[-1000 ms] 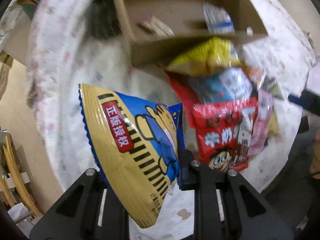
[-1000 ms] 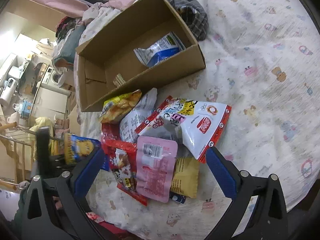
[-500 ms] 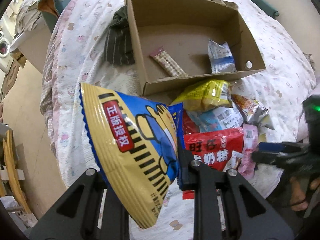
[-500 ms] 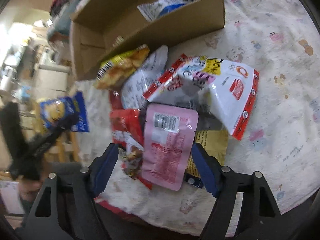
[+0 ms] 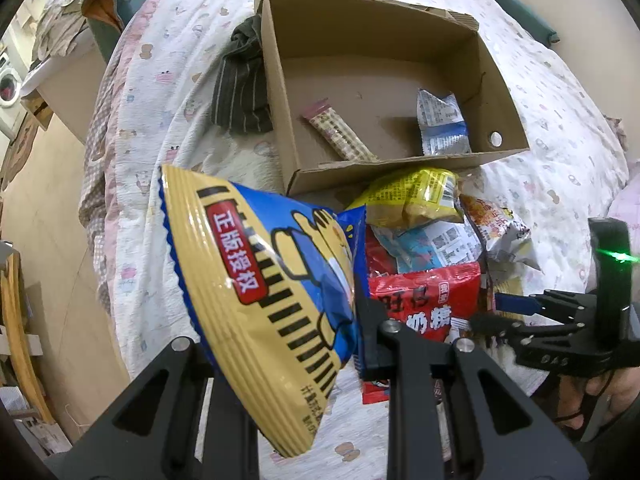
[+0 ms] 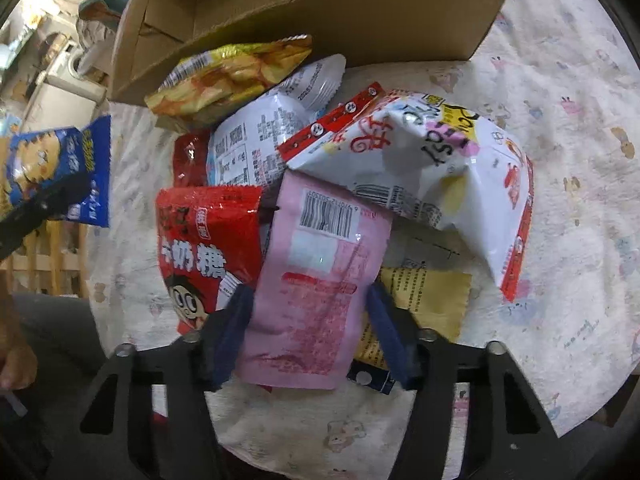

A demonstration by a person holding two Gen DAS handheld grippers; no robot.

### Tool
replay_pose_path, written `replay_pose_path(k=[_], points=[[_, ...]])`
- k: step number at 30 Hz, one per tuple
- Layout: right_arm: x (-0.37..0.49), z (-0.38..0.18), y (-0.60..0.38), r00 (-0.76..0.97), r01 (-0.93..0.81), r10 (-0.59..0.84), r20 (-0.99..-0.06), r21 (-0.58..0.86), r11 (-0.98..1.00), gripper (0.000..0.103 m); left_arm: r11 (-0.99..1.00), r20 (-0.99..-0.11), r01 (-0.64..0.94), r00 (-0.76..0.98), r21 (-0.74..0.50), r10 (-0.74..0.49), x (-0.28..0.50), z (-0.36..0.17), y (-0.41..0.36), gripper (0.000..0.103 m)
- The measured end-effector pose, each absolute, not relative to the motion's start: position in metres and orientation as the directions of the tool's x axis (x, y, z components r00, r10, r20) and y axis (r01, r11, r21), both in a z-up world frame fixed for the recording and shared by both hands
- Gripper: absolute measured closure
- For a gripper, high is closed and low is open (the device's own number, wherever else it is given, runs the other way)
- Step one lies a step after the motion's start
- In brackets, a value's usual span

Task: Organize snacks
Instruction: 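Lift the yellow-blue bag with the left gripper while the right gripper grasps a pink-white packet, then carry both packets over the box and release them inside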

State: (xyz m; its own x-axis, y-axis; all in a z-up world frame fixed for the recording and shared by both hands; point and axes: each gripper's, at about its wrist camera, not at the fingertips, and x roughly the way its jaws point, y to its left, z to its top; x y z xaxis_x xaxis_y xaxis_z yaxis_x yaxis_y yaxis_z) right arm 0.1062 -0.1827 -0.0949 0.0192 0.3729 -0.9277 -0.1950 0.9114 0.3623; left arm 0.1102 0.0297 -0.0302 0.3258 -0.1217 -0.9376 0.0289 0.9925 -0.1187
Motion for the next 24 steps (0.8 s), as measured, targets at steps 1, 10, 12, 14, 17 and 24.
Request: replay_pose_path(k=[1,10,12,14,17,24], points=[[0.106,-0.093,-0.188,0.024,-0.19,0.389,-0.921,0.378,0.906,0.055,0.992,-0.938,0.028,0.324,-0.12,-0.123,0.11,-0.031,0.029,0.084],[0.095,-0.075,-0.214,0.092,-0.19,0.369,-0.925,0.348,0.918,0.079,0.994,-0.943,0.04,0.315,-0.103,-0.11,0.108,-0.034,0.022,0.084],[0.094,-0.07,-0.223,0.119,-0.177,0.372,-0.921,0.349,0.92,0.083,0.994,-0.944,0.039,0.311,-0.101,-0.108,0.109,-0.035,0.021,0.084],[0.102,-0.066,-0.228,0.13,-0.178,0.384,-0.914,0.359,0.916,0.091,0.994,-0.945,0.04,0.308,-0.1,-0.107,0.109,-0.035,0.019,0.084],[0.101,-0.056,-0.228,0.153,-0.213,0.375,-0.914,0.34,0.916,0.101,0.995,-0.944,0.04,0.313,-0.093,-0.1,0.107,-0.032,0.018,0.084],[0.086,-0.029,-0.238,0.165,-0.238,0.486,-0.858,0.444,0.864,0.102,0.992,-0.929,0.009,0.351,-0.123,-0.118,0.097,-0.015,0.025,0.084]])
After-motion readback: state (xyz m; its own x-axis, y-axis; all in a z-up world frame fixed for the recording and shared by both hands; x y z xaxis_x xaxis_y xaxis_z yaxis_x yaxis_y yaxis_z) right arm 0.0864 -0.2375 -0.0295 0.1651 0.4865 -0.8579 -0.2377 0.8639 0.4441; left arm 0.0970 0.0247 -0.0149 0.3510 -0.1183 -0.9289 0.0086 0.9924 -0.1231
